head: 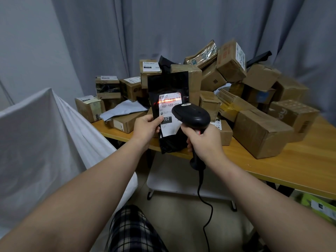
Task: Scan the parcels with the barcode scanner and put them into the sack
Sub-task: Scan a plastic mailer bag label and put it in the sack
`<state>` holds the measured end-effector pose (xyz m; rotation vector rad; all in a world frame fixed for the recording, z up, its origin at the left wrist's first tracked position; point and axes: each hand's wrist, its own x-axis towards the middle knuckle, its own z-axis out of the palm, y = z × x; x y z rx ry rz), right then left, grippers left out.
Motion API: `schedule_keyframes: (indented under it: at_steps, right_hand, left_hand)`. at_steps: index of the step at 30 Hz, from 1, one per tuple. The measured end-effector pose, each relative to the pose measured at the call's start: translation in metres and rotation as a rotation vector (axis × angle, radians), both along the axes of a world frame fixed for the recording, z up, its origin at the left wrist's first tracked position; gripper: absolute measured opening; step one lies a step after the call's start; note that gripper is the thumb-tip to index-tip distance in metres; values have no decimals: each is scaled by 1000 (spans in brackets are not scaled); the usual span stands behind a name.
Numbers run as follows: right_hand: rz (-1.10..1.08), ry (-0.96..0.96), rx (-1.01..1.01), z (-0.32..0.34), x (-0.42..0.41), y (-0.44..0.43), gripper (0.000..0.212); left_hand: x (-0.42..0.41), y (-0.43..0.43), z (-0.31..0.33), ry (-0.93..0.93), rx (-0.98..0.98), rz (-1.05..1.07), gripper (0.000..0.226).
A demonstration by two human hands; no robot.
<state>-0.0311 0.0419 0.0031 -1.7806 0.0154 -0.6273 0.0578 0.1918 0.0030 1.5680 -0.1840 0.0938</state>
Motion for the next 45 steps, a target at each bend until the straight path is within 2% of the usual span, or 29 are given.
schedule_keyframes:
  at_steps: [8,13,19,28,32,36,40,45]
  right_hand:
    - [34,-47,-26,-5,-6,0,31]
    - [17,-78,-19,-15,-7,0,45]
    - [15,-82,-25,-22,-8,-1,23]
    - [-1,-74,-1,-23,-8,-2,24]
    - [16,-76,-13,-20,-9,-2,24]
    - [21,-73,25,-11,-2,3,33]
    - [107,-44,15,-6,16,23,21]
    - [306,72,-6,-17,49,70,22]
  left_hand:
    - [-1,0,-3,9,-13,19,16]
    - [0,-2,-7,27,-28,43,18]
    - [2,-3,-8,38,-23,54,21]
    - [0,-3,-9,39,-17,57,22]
    - [-8,0,-9,-25,4,54,20]
    - [-14,10,-6,-94,48,65,25]
    - [-19,35,-7,-132,78,86,25]
    - [-16,88,-19,-154,57,229,14]
